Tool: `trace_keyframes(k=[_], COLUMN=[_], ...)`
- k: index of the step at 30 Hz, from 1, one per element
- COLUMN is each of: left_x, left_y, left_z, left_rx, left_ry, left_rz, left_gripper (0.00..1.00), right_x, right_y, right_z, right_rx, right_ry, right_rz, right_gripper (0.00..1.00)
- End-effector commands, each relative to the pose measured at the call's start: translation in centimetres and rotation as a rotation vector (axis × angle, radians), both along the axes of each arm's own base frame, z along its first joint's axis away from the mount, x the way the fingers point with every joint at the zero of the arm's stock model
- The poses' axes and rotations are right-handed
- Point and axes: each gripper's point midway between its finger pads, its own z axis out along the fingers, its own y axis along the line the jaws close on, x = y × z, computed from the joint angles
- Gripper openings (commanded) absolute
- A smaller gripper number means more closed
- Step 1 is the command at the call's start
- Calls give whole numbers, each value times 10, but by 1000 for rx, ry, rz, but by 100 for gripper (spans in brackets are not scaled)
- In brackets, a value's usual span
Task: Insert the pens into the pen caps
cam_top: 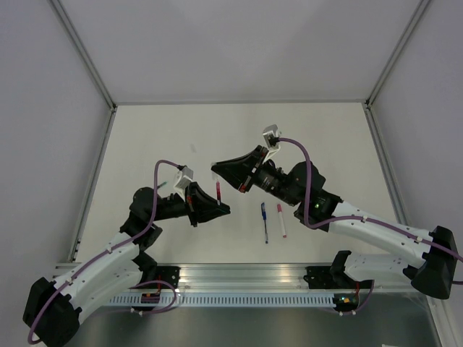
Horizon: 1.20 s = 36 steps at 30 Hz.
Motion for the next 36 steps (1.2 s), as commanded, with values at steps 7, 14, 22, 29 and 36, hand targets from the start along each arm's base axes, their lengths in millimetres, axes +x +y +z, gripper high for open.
trace_keyframes(k=[7,14,22,29,36], left_x=[-3,-2,0,-1,-1], left_y=[1,1,2,3,4], left_z=[11,11,11,13,14], left_rx=[-32,-31,-31,-38,-40], left_ry=[-44,-42,-46,-55,-56], left_rz=[-9,-1,13,23,21], left_gripper=[2,2,2,2,2], right_x=[-5,-5,-8,-12,-15], right_y=[-6,-7,-10,-2,1], right_z=[29,24,21,4,-2], right_rx=[48,34,27,7,21], right_ry=[-58,-57,-64,-56,-62], right_rz=[-7,-12,-5,24,27], right_gripper=[0,0,0,0,0])
